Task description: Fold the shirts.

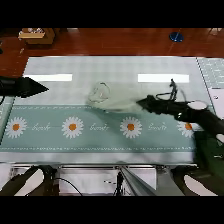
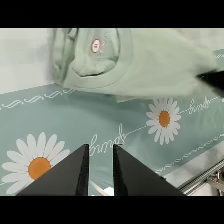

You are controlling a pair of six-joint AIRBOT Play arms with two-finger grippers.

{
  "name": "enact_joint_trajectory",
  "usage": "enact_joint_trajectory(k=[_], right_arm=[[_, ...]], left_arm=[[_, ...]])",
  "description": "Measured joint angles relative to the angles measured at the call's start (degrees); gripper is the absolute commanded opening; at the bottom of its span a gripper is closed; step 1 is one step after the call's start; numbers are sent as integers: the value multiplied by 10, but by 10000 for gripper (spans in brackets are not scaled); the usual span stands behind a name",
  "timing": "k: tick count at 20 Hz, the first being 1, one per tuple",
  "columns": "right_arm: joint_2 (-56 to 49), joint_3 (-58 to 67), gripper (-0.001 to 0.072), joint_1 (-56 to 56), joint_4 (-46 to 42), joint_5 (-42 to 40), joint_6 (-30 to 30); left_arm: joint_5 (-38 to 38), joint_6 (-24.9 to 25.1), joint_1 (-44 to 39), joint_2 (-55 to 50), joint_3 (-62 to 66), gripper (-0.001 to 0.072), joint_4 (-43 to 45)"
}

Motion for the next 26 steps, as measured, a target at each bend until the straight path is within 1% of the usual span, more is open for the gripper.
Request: enact_joint_trajectory(k=[1, 3, 6, 8, 10, 12, 13, 15, 19, 23, 26], right_arm=[[29, 23, 27, -25, -25, 19, 21], [89, 83, 28, -91, -112, 74, 87], [160, 198, 27, -228, -298, 189, 194], [185, 272, 27, -331, -411, 284, 232], [199, 330, 27, -428, -508, 374, 243], [206, 362, 27, -512, -592, 457, 244], [208, 372, 27, -546, -625, 494, 248], [210, 384, 27, -591, -663, 551, 254], [213, 393, 27, -628, -725, 600, 265], [214, 395, 27, -637, -786, 613, 270], [226, 363, 27, -640, -831, 619, 272]], left_arm=[[2, 0, 0, -1, 0, 212, 1], [4, 0, 0, -5, -2, 212, 1], [7, 0, 0, -9, -2, 212, 1], [7, 0, 0, -11, -2, 212, 1], [13, 2, 0, -14, -2, 212, 1], [24, 4, 0, -20, -2, 212, 1], [27, 5, 0, -24, -2, 212, 1], [32, 14, 0, -32, -2, 211, 1], [46, 28, 1, -54, -2, 211, 1], [64, 33, 1, -78, -2, 212, 1], [83, 34, 2, -91, -2, 211, 2]])
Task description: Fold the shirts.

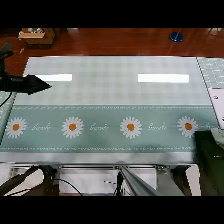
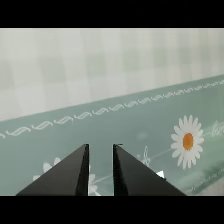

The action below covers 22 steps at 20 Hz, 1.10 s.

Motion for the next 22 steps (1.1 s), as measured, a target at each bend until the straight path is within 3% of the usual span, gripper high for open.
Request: enact_joint_trajectory(k=[9, 10, 12, 13, 17, 18, 19, 20, 22], right_arm=[[36, -233, 29, -2, -233, -25, -26], [36, -249, 66, -1, -253, -34, -31], [34, -283, 501, -2, -282, -56, -38], [32, -301, 543, -2, -292, -66, -40], [30, -341, 521, -2, -308, -113, -49], [30, -338, 520, -1, -303, -132, -47], [28, -327, 520, 2, -283, -153, -44], [25, -308, 519, 8, -240, -183, -43], [15, -257, 515, 35, -110, -254, -43]], left_arm=[[40, 2, 23, -11, 0, 211, 0], [40, 2, 32, -11, 1, 211, 0], [40, 1, 51, -11, 7, 211, 0], [41, 1, 62, -11, 11, 211, 0], [46, 0, 92, -11, 20, 219, 0], [46, 0, 95, -11, 20, 339, 0], [47, 0, 96, -11, 21, 516, 0], [47, 0, 93, -11, 22, 574, 0], [47, 0, 76, -11, 22, 574, 0]])
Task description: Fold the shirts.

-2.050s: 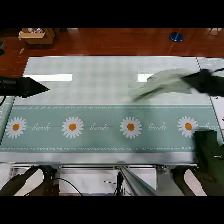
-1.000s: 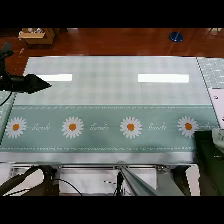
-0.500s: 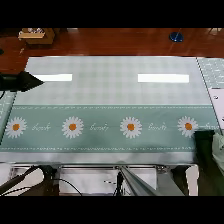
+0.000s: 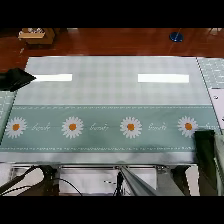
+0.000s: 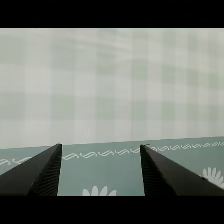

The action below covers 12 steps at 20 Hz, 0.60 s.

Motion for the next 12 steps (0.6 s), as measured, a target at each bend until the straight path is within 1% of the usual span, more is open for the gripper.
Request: enact_joint_trajectory(k=[2, 3, 5, 6, 7, 9, 10, 11, 12], right_arm=[[-24, 52, 515, 51, 167, -77, -9], [-41, 74, 515, 85, 235, -103, -14], [-86, 109, 515, 174, 325, -131, -21], [-112, 121, 515, 224, 346, -137, -20], [-138, 128, 516, 270, 352, -136, -15], [-190, 138, 546, 358, 342, -125, 2], [-212, 141, 546, 398, 329, -112, 9], [-230, 144, 547, 431, 317, -106, 17], [-245, 145, 594, 462, 302, -96, 23]], left_arm=[[4, 2, -36, -1, 0, 573, 0], [11, 7, -63, -2, 0, 573, 2], [37, 12, -126, -4, 0, 571, 29], [51, 5, -160, -6, 0, 571, 52], [64, -14, -198, -10, 0, 571, 86], [74, -72, -266, -21, 0, 571, 170], [72, -102, -294, -28, 0, 574, 214], [62, -132, -320, -36, 0, 600, 260], [53, -156, -340, -42, 0, 704, 291]])
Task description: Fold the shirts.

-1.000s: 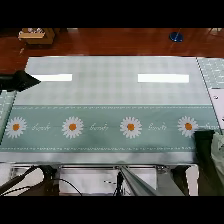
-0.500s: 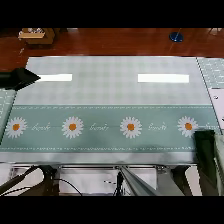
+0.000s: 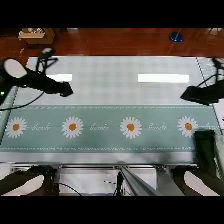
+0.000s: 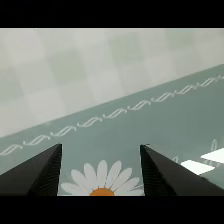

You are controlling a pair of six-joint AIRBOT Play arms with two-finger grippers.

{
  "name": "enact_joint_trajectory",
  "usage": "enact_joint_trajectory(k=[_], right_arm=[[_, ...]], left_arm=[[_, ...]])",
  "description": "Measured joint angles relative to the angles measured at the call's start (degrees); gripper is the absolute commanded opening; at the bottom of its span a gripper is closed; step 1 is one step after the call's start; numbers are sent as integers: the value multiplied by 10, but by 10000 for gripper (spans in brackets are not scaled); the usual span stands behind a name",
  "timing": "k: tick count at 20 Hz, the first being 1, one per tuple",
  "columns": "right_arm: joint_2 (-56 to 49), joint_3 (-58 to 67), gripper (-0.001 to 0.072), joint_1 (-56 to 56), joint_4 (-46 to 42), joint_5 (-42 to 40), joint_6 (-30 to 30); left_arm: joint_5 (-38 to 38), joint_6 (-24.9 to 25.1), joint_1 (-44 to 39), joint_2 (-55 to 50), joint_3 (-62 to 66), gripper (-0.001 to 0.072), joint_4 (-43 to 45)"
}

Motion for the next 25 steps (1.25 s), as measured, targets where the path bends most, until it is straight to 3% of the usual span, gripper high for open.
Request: enact_joint_trajectory(k=[3, 7, 25], right_arm=[[-19, 3, 593, 59, -46, 15, 16], [-26, 4, 591, 87, -76, 23, 27], [-28, 4, 591, 98, -89, 26, 33]], left_arm=[[-26, -63, -34, -13, 0, 720, 68], [-41, -100, -49, -19, 0, 720, 102], [-50, -120, -54, -21, 0, 720, 119]])
